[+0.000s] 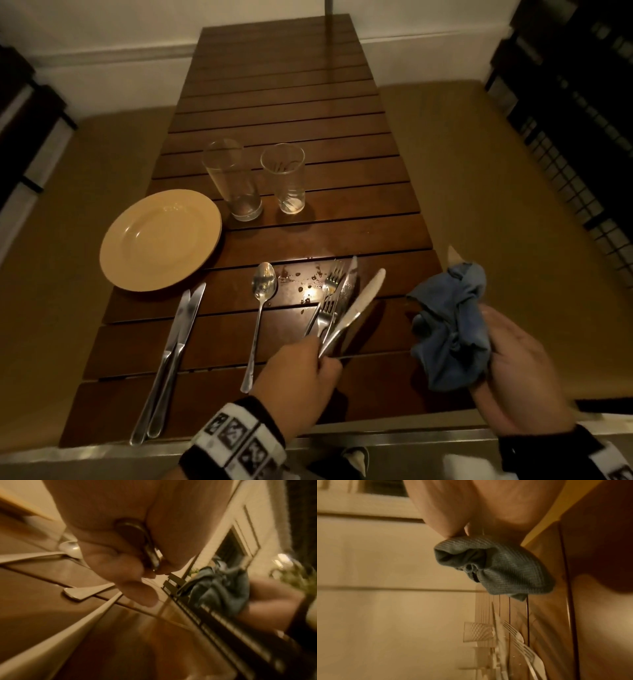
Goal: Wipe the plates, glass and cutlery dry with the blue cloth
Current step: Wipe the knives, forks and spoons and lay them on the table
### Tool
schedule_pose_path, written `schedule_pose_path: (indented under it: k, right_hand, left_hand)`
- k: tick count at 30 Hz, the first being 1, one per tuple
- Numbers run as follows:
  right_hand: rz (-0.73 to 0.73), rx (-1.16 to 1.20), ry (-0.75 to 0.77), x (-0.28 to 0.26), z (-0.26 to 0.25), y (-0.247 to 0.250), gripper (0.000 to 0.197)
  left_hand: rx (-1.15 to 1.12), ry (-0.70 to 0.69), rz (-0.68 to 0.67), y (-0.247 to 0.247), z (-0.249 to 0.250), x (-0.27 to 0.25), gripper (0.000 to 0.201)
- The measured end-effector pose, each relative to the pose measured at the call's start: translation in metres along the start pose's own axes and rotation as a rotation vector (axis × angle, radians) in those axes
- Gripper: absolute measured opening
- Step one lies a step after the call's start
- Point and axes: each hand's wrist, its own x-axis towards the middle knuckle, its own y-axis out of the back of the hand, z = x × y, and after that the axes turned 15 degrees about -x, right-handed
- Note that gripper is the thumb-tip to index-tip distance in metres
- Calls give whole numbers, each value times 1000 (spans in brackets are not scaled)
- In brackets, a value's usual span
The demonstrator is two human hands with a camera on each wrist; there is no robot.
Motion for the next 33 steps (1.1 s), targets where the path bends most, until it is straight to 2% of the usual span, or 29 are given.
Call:
schedule_pose_path:
  k: [2, 4, 6, 7, 10, 11, 13, 16, 18, 19, 22, 24, 29, 31, 33]
  right_hand:
    - [11, -297, 138, 2, -9, -15, 31]
    - [55, -567, 367, 4, -15, -34, 24]
    - [88, -787, 677, 3, -14, -59, 17]
    - [66, -879, 800, 0, -11, -74, 21]
    - [-199, -1228, 1043, -1, 4, -110, 37]
    - [-258, -1296, 1066, 1, 7, -118, 40]
    - [-294, -1287, 1060, 7, 4, -126, 39]
    - [-154, -1265, 1036, 27, -8, -134, 32]
    - [-64, -1260, 981, 33, -13, -144, 29]
    - [-63, -1262, 983, 29, -13, -150, 27]
    - [-232, -1296, 1138, 0, -5, -161, 26]
    - [-274, -1363, 1208, 2, -4, -160, 27]
    - [-54, -1394, 1092, 47, -23, -162, 29]
    - [-98, -1366, 1123, 30, -17, -170, 31]
    - [-217, -1320, 1204, 7, -3, -173, 28]
  left_hand:
    - [-351, 48, -43, 13, -1, -4, 14]
    - [-567, 101, -107, 23, -3, -5, 17]
    - [-587, 57, -117, 30, -6, -3, 19]
    - [-544, 16, -112, 34, -7, -3, 23]
    - [-527, -48, -20, 43, -2, -3, 30]
    - [-508, -67, 11, 45, 0, -5, 35]
    - [-458, -129, 36, 52, -2, -13, 36]
    - [-434, -189, -38, 60, -10, -18, 25]
    - [-397, -208, -32, 63, -12, -16, 23]
    - [-376, -230, -13, 65, -11, -15, 24]
    - [-301, -303, 106, 73, -17, -10, 35]
    - [-239, -330, 94, 78, -25, -12, 35]
    - [-225, -279, 33, 81, -25, -25, 27]
    - [-255, -284, 62, 82, -26, -24, 25]
    - [-277, -298, 122, 82, -30, -23, 27]
